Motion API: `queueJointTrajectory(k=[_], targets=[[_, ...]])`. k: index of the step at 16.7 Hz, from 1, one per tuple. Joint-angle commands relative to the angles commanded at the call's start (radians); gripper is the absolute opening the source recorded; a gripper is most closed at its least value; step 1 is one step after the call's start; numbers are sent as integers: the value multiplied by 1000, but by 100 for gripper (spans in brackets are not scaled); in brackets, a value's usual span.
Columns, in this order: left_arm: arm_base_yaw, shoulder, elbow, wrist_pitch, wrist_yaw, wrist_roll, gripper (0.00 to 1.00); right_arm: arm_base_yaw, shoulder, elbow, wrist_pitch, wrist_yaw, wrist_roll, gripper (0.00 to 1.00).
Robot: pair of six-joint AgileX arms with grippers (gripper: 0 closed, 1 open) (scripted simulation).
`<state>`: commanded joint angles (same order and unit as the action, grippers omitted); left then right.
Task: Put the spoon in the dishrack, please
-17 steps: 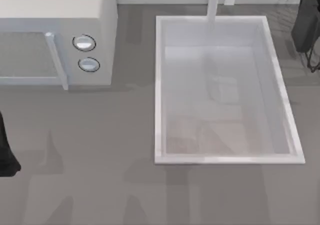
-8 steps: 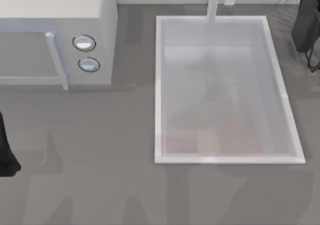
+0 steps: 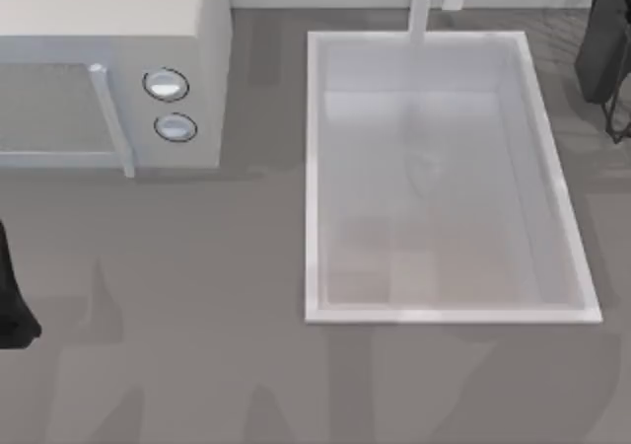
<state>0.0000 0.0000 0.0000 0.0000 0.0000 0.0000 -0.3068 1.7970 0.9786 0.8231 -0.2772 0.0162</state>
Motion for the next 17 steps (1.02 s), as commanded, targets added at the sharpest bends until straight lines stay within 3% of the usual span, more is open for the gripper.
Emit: queueJointTrajectory(k=[11,17], targets=[[0,0,0,0,0,0,100,0,0,0,0,0,0,98],[0,0,0,0,0,0,100,0,0,0,0,0,0,100]])
